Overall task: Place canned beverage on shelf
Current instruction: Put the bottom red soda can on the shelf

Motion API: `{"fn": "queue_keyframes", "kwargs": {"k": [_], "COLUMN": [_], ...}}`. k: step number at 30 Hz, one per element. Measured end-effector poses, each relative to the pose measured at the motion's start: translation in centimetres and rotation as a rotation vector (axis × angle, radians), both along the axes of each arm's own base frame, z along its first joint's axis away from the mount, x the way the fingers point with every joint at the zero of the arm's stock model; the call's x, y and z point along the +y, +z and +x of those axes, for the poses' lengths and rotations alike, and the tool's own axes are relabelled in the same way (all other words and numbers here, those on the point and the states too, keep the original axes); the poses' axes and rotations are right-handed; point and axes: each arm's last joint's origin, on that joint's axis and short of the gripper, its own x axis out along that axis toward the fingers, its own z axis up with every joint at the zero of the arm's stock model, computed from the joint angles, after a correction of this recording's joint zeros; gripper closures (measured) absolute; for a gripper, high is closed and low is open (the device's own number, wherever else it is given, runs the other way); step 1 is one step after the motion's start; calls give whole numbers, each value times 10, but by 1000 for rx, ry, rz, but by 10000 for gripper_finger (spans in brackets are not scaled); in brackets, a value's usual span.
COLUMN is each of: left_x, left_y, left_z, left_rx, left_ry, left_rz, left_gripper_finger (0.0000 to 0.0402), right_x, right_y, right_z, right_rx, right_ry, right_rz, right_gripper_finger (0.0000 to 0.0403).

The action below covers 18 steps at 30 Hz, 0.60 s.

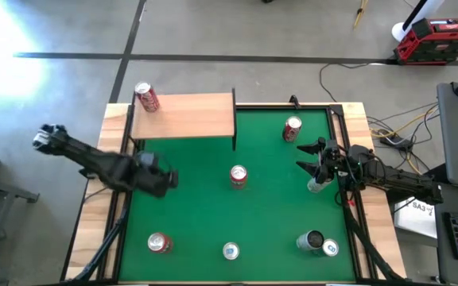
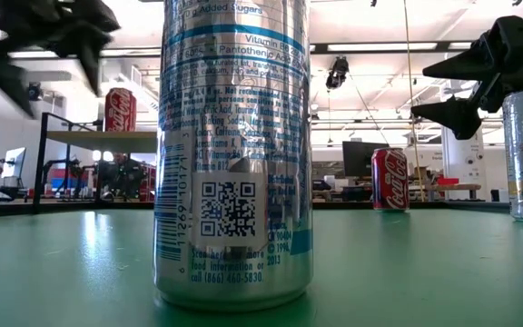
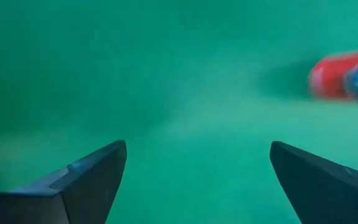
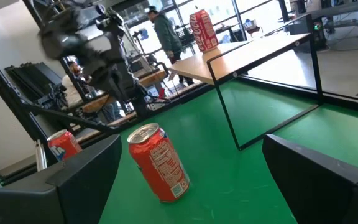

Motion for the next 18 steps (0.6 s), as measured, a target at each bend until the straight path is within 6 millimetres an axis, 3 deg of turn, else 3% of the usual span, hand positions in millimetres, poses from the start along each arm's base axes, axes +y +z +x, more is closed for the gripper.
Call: {"fn": "queue_keyframes", "kwargs": {"k": [7,12,18], "left_x": [-71,-120,-136], "left_y": [25,32,27], "left_z": [-1,16,25], "left_rx": [125,174,244], "left_ry": [62,97,144], "left_rz": [18,67,27], "left_gripper_finger": [20,20,20], "right_x": [0,0,0], "right_y": [0,0,0], "right_z": [0,0,0], "right_rx": [0,0,0], "right_ry": [0,0,0], "right_rz": [0,0,0], "right_gripper_finger": [21,21,21]}}
